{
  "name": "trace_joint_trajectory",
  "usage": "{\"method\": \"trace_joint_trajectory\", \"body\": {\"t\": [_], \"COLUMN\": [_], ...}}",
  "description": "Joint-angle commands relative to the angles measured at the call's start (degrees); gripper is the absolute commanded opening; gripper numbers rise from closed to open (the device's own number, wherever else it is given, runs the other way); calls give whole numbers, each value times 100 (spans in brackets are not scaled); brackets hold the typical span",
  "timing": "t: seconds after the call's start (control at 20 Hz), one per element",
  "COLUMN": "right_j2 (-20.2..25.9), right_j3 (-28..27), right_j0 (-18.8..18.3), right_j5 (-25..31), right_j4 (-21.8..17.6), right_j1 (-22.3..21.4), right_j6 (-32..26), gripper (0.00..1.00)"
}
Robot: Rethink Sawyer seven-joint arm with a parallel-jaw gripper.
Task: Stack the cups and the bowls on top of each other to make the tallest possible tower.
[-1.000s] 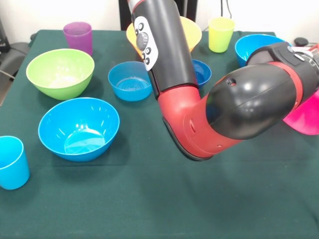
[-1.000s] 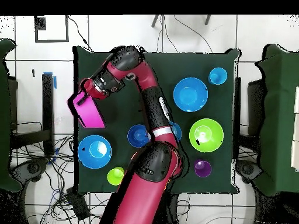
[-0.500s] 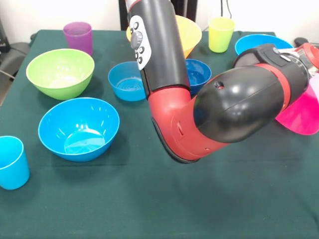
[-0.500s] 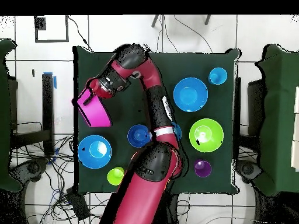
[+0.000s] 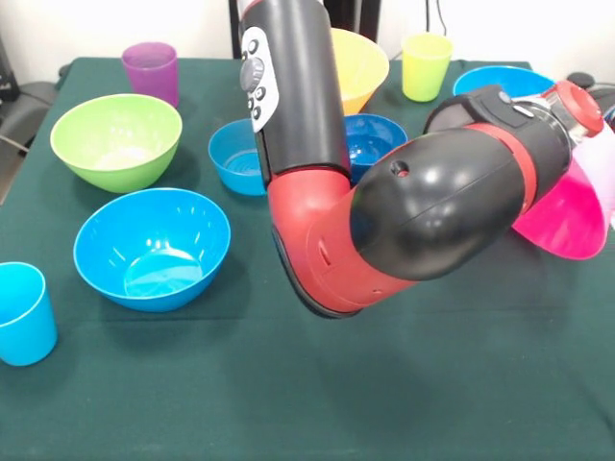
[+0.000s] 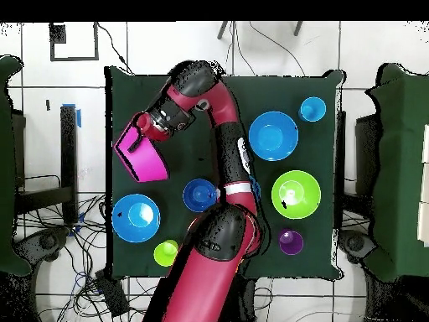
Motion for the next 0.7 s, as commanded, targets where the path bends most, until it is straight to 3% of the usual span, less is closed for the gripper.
{"method": "trace_joint_trajectory", "body": {"t": [0.05,0.5,0.7], "right_j2": [-107,161,314], "right_j3": [-547,-842,-831], "right_j0": [-8,17,3], "right_j5": [354,598,579], "right_j4": [-616,-796,-503], "right_j1": [83,324,597], "right_j6": [-1853,-2100,-1874], "gripper": [0,0,0]}}
